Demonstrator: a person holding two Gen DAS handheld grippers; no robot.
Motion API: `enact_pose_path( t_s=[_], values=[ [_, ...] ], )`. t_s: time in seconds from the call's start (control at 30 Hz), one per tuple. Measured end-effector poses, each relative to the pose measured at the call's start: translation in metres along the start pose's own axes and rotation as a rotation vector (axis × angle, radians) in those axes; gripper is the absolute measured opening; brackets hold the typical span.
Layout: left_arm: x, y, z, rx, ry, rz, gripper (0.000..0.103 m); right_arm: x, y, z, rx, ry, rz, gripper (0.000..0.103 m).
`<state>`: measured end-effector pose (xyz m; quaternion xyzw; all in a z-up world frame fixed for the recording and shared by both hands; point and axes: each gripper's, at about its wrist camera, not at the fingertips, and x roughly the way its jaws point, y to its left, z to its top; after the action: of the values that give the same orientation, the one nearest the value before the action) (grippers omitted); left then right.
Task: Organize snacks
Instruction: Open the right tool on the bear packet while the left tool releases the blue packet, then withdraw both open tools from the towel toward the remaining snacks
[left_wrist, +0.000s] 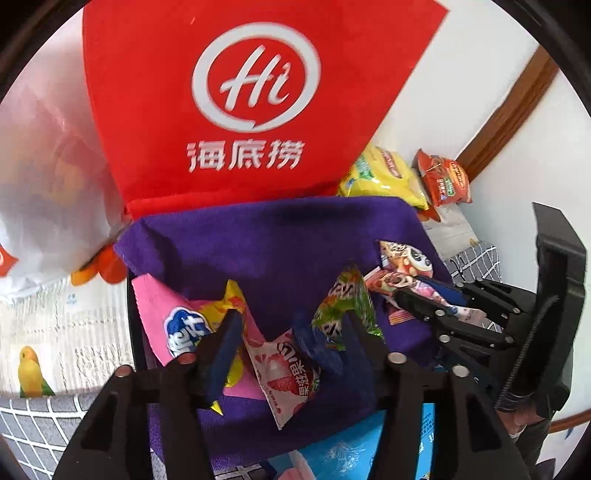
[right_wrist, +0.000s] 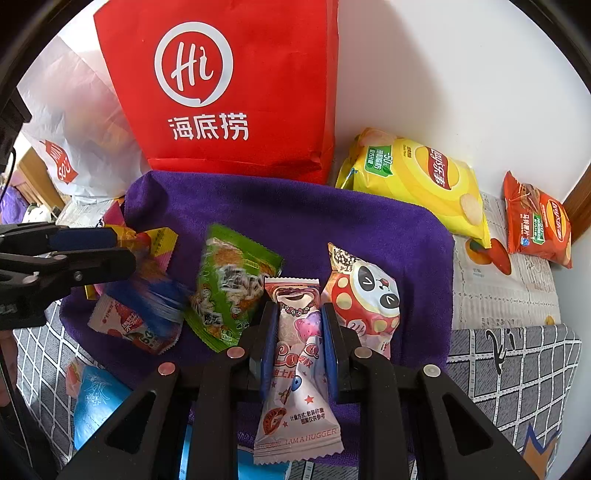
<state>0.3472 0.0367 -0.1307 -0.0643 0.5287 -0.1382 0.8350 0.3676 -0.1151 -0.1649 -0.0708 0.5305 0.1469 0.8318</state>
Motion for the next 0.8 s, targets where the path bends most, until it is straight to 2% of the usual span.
enact_pose_path(
  t_s=[0.07, 0.6, 0.73, 0.8],
  values=[
    [-0.004, -0.003, 0.0, 0.014, -0.019, 0.013, 0.062, 0.0, 0.0, 0.0, -0.001, 0.0, 0.0, 0.023],
    [-0.027, 0.017, 0.005, -0.052, -0.049, -0.005, 0.063, -0.001, 0.003, 0.0, -0.01, -0.009, -0.008, 0.025],
    [-0.032, 0.021, 0.006, -0.076, -0.052, -0.011, 0.064, -0.007, 0.008, 0.0, -0.03, -0.033, 0.001, 0.039],
    [-0.036, 0.021, 0.006, -0.079, -0.051, -0.026, 0.064, -0.012, 0.01, 0.001, -0.038, -0.057, -0.007, 0.041]
  ],
)
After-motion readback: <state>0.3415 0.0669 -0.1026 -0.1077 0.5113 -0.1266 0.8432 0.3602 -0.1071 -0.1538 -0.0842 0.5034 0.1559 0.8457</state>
